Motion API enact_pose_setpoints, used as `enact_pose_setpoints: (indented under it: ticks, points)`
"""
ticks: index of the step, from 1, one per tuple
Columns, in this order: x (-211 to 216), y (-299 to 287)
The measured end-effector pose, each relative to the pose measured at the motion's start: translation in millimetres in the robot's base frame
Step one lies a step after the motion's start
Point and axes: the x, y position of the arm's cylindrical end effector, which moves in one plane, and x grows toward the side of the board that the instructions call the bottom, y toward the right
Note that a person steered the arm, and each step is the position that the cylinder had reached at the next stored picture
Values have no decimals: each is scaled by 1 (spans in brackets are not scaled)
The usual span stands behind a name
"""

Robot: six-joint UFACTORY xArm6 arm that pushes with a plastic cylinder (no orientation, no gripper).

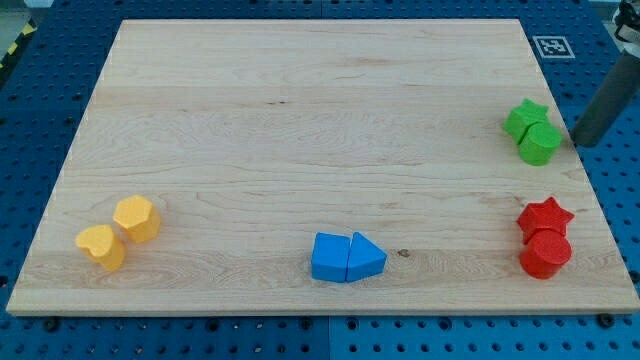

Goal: Push the green circle towards the center left

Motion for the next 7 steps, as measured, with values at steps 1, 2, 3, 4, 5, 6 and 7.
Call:
enact_pose_setpoints:
  ticks: [1,2,3,4,5,6,7]
  points:
    - [0,-2]
    - [0,-2]
    - [0,-9]
    - [4,-35]
    - [10,-68]
    - [15,-89]
    - [27,-86]
